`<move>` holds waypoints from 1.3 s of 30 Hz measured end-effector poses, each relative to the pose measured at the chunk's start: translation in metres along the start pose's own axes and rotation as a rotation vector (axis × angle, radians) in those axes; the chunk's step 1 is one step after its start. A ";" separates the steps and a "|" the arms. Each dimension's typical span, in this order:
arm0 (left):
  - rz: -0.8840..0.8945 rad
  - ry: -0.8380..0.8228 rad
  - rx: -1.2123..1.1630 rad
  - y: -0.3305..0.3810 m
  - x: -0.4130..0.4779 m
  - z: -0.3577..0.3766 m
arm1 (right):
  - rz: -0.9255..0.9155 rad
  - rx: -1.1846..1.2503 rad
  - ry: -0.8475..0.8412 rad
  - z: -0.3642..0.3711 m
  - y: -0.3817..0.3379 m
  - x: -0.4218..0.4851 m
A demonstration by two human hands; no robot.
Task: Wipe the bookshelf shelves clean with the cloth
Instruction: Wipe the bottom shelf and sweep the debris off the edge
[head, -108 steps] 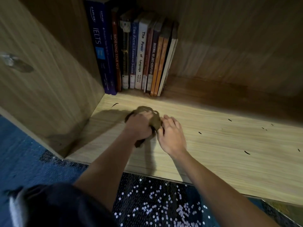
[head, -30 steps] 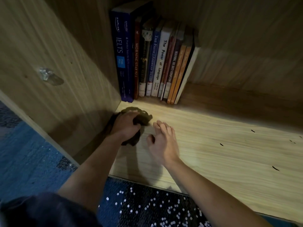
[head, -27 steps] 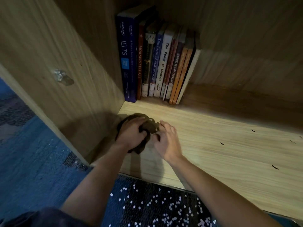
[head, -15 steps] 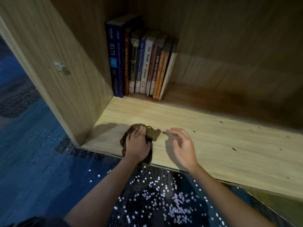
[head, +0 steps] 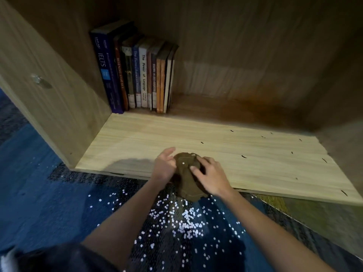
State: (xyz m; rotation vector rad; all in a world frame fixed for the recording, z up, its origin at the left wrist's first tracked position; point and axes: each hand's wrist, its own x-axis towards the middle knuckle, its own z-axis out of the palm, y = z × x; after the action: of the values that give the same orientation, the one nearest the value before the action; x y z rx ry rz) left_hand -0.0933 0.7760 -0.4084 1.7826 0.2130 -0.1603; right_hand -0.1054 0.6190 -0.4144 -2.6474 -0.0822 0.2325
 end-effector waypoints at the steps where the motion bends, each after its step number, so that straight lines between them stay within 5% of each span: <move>1: 0.019 0.061 0.104 -0.001 0.004 -0.007 | -0.006 -0.111 -0.010 0.002 -0.005 0.000; 4: 0.001 0.205 0.285 -0.008 0.017 -0.011 | -0.087 -0.304 0.033 0.013 -0.026 0.001; 7: -0.020 0.166 0.410 -0.012 0.017 0.002 | -0.181 -0.396 0.012 0.028 -0.033 0.000; 16: 0.151 0.067 0.549 -0.017 0.024 -0.010 | -0.323 -0.230 -0.109 0.006 -0.004 -0.028; 20: 0.214 0.000 0.538 -0.020 0.018 -0.002 | -0.058 0.490 -0.355 -0.039 -0.005 -0.046; 24: 0.214 -0.028 0.568 -0.026 0.012 0.008 | 0.025 0.472 -0.517 -0.050 0.000 -0.058; 28: 0.209 -0.052 0.677 -0.028 0.009 0.010 | 0.041 0.393 -0.380 -0.032 0.006 -0.064; 39: 0.196 -0.162 0.746 -0.027 0.004 0.002 | 0.076 0.205 -0.324 -0.037 0.001 -0.070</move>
State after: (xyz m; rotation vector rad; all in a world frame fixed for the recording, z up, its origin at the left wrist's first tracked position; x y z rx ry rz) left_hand -0.0955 0.7804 -0.4349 2.5013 -0.1661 -0.2642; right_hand -0.1675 0.5947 -0.3724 -2.3902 -0.0602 0.6586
